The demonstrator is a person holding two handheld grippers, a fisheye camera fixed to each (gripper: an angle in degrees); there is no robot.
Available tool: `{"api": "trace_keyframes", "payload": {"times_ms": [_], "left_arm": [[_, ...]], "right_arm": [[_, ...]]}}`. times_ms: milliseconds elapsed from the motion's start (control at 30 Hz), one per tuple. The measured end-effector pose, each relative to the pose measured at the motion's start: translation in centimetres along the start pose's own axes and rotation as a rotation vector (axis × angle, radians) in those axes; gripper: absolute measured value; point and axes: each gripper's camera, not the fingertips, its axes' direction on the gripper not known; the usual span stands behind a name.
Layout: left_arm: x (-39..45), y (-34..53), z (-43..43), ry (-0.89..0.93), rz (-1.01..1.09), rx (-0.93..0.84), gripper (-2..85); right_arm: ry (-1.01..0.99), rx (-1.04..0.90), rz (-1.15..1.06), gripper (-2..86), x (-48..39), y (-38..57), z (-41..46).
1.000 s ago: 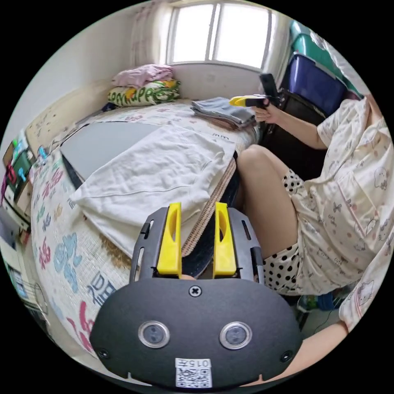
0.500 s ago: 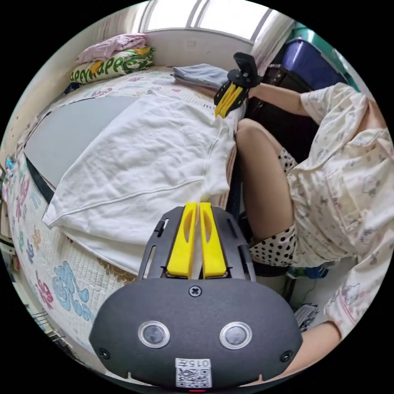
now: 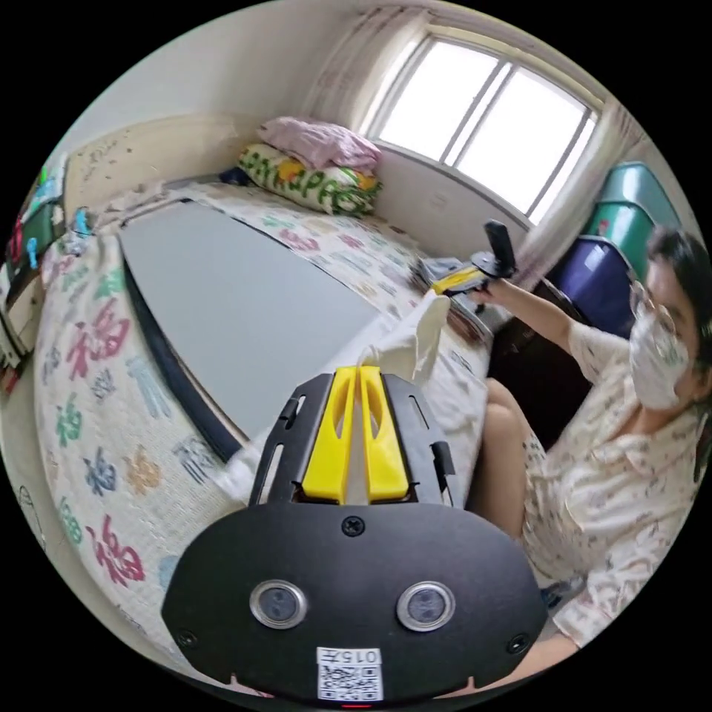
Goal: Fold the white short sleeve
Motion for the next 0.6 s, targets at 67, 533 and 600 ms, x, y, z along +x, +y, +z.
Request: {"api": "trace_keyframes", "payload": {"times_ms": [67, 533, 600], "left_arm": [[-1.9, -3.6, -1.4, -0.178, -0.079, 0.146, 1.0], [18.0, 18.9, 3.7, -0.058, -0.009, 0.276, 7.9], [20.9, 21.2, 5.6, -0.019, -0.025, 0.22, 8.2]], "right_arm": [[0.203, 0.175, 0.119, 0.5, 0.3, -14.5, -3.4], [-0.228, -0.085, 0.223, 10.7, -12.3, 13.1, -2.4], [-0.282, -0.069, 0.268, 10.1, -12.5, 16.9, -3.2]]}}
